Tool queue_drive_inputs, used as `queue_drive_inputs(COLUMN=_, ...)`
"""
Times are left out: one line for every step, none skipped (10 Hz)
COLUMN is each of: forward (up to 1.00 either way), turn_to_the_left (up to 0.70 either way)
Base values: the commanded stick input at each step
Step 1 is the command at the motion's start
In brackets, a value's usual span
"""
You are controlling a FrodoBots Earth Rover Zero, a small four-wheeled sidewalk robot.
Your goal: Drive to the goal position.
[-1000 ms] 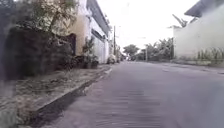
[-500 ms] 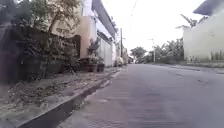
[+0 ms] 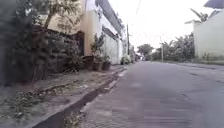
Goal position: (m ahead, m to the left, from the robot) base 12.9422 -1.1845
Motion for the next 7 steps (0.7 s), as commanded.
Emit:
queue_drive_inputs(forward=1.00, turn_to_the_left=-0.28)
queue_drive_inputs(forward=1.00, turn_to_the_left=-0.28)
queue_drive_inputs(forward=1.00, turn_to_the_left=-0.28)
queue_drive_inputs(forward=1.00, turn_to_the_left=-0.28)
queue_drive_inputs(forward=1.00, turn_to_the_left=-0.28)
queue_drive_inputs(forward=1.00, turn_to_the_left=-0.28)
queue_drive_inputs(forward=1.00, turn_to_the_left=-0.28)
